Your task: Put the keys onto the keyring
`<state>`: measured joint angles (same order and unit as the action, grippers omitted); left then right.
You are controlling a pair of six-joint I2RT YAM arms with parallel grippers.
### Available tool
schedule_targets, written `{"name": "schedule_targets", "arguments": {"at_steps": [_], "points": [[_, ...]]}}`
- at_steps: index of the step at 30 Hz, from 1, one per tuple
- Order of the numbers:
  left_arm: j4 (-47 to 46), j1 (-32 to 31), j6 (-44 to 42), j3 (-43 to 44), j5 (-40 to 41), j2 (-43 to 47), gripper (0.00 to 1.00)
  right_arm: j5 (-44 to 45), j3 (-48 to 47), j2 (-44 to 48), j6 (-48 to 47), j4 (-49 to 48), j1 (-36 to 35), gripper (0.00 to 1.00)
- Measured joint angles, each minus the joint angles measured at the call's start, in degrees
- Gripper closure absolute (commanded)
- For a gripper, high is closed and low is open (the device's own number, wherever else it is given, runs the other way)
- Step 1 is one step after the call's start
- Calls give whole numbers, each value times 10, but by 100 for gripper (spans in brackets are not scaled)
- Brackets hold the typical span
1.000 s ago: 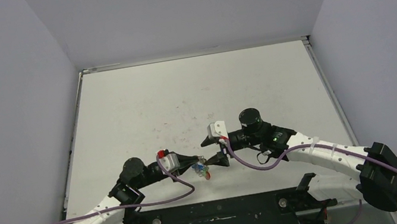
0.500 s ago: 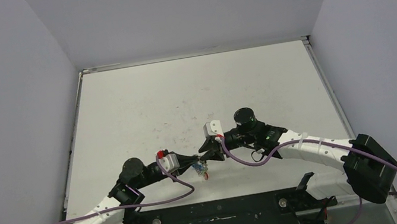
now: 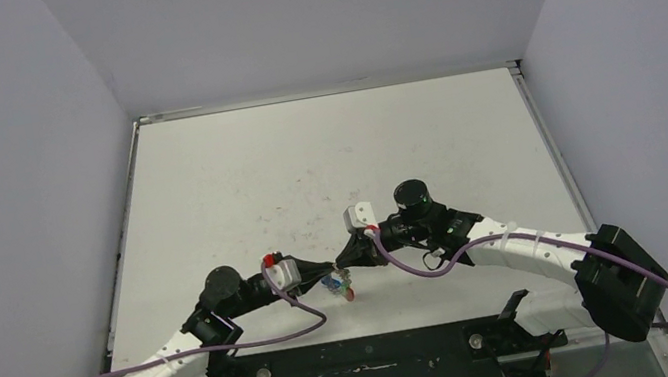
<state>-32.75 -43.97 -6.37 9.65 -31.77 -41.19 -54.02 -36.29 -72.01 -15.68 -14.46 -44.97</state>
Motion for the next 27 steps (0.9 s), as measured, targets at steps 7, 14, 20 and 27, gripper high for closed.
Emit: {"name": "schedule_targets", "arguments": {"at_steps": [7,14,20,27], "points": [[9,-2,-2,0,5,14,87,-8,-28,0,-6,53,0,100],[50,-2,-13,0,24,46,75,2,-128,-25,-40,207,0,100],[93,-2,-19,1,50,68,67,44,-193,-51,-71,350,-6,100],[123,-2,-26,11,63,75,68,123,-283,-83,-93,493,-38,100]]}}
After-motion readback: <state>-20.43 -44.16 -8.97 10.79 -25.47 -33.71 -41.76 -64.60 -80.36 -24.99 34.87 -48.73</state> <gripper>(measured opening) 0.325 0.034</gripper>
